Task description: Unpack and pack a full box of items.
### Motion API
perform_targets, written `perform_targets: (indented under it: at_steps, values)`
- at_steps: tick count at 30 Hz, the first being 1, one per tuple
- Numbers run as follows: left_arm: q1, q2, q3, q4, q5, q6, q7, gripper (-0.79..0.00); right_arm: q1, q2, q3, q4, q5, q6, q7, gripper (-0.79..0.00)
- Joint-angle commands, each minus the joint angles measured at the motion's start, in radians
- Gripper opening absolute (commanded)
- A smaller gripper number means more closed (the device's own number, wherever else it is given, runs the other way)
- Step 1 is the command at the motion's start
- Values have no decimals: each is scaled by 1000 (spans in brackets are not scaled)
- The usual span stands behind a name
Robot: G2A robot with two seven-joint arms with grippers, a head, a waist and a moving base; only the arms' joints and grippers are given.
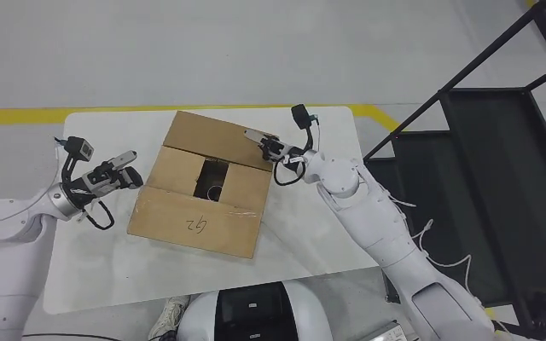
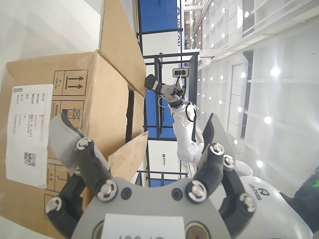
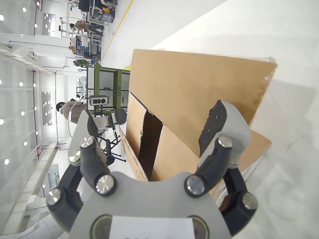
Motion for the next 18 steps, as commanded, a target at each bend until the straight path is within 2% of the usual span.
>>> perform_targets:
  at_steps: [1, 10, 14, 18]
  values:
    - [2, 2, 1, 0, 21, 9, -3, 0, 24, -8, -18, 40, 7, 12, -8, 0]
    - [20, 12, -30, 26, 50, 20, -26, 0, 83, -28, -65, 128, -8, 51, -2, 0]
    - [41, 17, -72, 30, -7, -20, -68, 0, 61, -22, -36, 80, 19, -24, 30, 0]
    - [79, 28, -131, 22, -84, -79, -205, 0, 6, -4, 20, -5, 72, -138, 151, 0]
